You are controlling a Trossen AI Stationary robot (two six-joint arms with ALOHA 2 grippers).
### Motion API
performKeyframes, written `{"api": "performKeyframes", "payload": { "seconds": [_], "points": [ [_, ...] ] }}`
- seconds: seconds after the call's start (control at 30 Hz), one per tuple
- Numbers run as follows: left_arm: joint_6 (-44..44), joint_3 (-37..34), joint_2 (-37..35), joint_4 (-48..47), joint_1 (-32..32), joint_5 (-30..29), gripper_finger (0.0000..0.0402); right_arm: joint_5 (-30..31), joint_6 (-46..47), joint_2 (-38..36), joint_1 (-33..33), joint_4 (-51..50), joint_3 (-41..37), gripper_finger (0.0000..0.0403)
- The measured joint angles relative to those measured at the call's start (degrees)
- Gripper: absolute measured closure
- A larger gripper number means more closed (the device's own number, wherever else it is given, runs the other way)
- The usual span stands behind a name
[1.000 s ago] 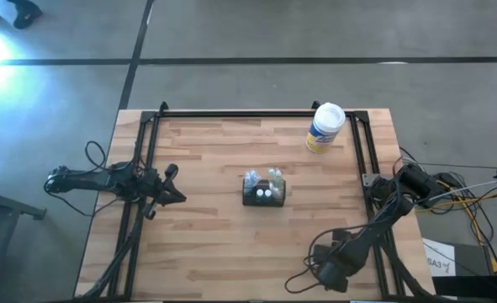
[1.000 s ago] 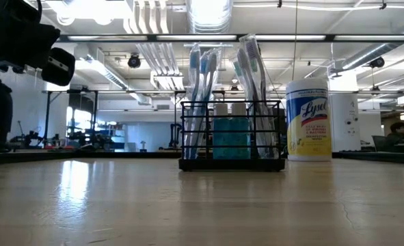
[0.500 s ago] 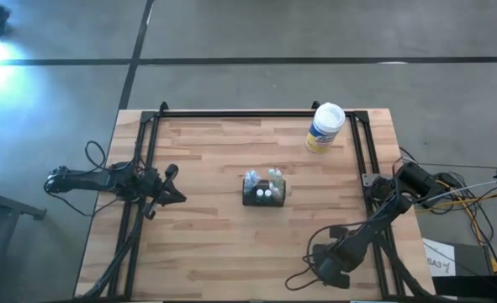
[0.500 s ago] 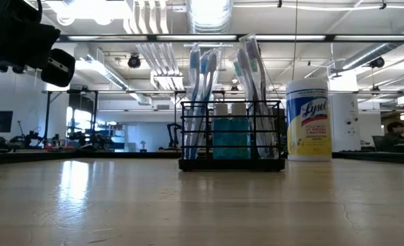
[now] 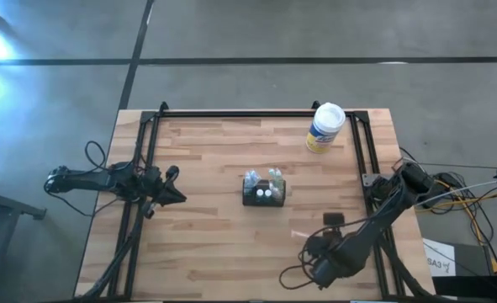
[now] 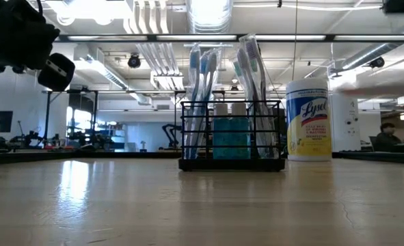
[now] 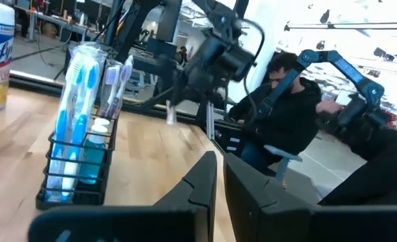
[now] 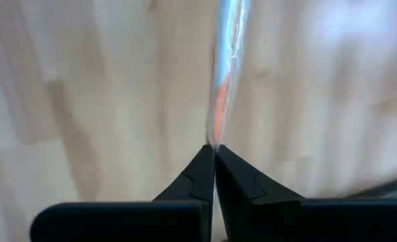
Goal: Pick & Place toothbrushing station
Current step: Put the orange toothbrush into the wire organizer
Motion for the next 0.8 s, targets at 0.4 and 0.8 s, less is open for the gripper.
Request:
{"api": "performKeyframes", "payload": {
  "seconds": [0.4, 0.8],
  "points": [
    [-7.5, 0.0, 6.68, 16.89, -0.43, 2.6, 0.0393, 30.06, -24.2, 5.14, -6.94, -10.14, 20.79, 0.0394],
    [-10.09, 6.26, 21.95, 17.83, -0.58, 2.44, 0.0327, 54.49, -56.21, 18.4, -14.44, -9.81, 38.25, 0.0392]
  ]
}}
